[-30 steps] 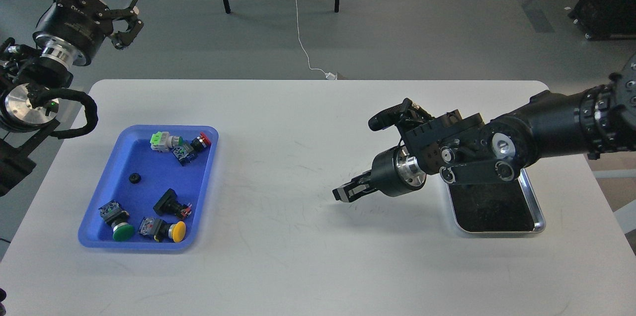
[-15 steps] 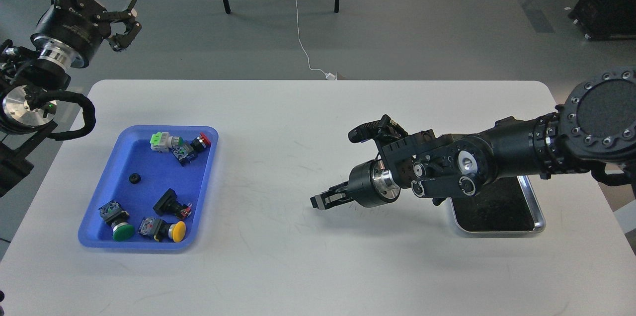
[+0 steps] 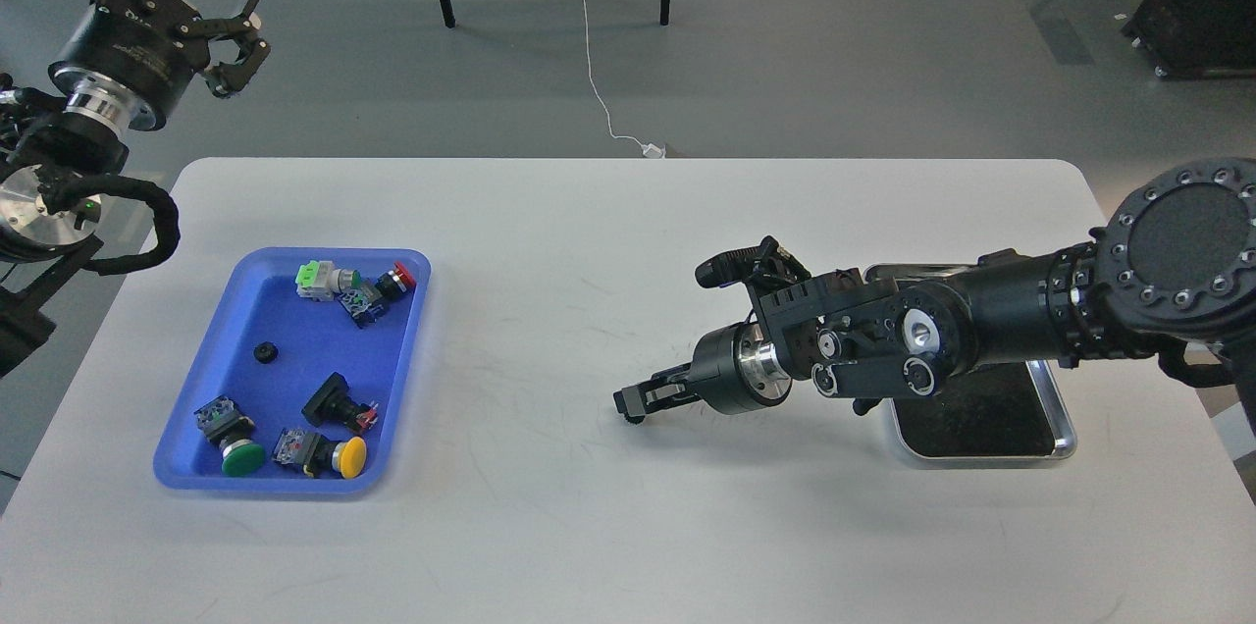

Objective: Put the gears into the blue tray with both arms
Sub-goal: 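Carry the part to the table centre and open the right gripper, then lift the right gripper away and swing the left gripper toward the part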

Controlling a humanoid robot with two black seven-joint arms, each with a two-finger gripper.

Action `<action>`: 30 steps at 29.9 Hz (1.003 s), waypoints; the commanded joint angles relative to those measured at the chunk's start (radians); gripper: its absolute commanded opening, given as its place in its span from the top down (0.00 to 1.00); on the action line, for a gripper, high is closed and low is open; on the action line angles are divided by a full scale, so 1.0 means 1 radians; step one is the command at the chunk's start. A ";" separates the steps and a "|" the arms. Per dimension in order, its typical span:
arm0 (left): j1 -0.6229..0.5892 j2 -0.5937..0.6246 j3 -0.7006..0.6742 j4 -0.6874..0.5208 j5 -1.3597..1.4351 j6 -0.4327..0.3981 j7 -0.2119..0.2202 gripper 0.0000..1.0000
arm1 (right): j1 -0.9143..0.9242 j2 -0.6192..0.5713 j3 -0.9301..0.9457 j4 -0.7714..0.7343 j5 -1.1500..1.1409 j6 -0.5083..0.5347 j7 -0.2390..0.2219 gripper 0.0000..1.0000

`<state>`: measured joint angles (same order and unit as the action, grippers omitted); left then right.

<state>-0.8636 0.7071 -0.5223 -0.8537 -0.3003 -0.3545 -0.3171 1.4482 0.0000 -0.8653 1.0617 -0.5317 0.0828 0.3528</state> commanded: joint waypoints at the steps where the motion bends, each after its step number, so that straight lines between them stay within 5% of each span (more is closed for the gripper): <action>1: 0.000 0.029 0.005 -0.027 0.001 -0.003 0.003 0.02 | 0.003 0.000 0.032 -0.003 0.001 0.002 0.000 0.18; 6: -0.005 0.029 0.005 -0.031 0.006 -0.003 0.032 0.02 | 0.000 -0.002 0.152 -0.017 0.002 0.002 0.000 0.05; 12: -0.049 0.026 0.005 -0.050 0.093 -0.015 0.119 0.02 | -0.083 -0.291 0.479 -0.020 0.006 0.003 0.000 0.02; 19: -0.078 0.023 0.004 -0.152 0.392 -0.017 0.115 0.02 | -0.316 -0.531 1.035 -0.015 0.007 0.014 -0.002 0.01; 30: -0.149 -0.046 0.004 -0.307 1.042 -0.115 0.119 0.03 | -0.741 -0.561 1.621 0.020 0.088 0.020 0.000 0.01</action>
<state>-1.0118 0.6688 -0.5189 -1.0924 0.6067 -0.4642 -0.1979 0.8080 -0.5601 0.6577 1.0551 -0.4883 0.0973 0.3511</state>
